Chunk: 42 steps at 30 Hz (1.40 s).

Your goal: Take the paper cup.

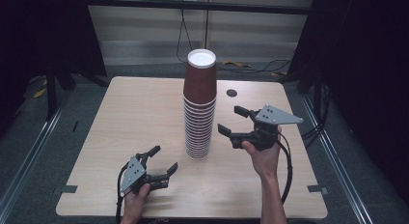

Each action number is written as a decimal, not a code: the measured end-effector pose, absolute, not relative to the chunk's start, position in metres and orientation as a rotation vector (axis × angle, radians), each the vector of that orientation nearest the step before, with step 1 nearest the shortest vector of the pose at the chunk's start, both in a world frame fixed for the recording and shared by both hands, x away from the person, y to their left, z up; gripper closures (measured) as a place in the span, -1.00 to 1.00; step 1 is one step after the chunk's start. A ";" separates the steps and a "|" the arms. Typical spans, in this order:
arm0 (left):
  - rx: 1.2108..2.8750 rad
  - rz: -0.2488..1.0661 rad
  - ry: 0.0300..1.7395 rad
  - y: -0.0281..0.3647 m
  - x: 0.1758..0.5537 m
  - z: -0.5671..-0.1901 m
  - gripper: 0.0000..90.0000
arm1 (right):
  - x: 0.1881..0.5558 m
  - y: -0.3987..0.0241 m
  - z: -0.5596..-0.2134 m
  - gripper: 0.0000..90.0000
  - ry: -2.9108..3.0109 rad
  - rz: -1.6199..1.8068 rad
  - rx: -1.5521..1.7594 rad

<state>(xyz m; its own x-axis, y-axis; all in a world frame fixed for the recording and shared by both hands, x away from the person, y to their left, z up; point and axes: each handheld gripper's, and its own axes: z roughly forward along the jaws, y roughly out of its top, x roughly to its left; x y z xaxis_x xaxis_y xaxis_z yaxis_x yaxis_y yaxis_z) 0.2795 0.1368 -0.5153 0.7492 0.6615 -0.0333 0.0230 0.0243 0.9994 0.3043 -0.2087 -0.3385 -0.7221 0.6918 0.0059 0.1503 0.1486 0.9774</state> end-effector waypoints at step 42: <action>1.473 0.531 0.588 0.136 0.279 -0.515 -0.66 | 0.345 -0.183 -0.245 -0.69 2.076 1.648 0.675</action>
<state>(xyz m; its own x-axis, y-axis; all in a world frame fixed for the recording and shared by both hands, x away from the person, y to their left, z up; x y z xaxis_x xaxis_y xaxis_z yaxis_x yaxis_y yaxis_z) 0.2794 0.1364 -0.5154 0.7528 0.6569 -0.0413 0.0248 0.0343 0.9991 0.3448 -0.1832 -0.2454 -0.8018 0.5974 -0.0151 0.1209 0.1870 0.9749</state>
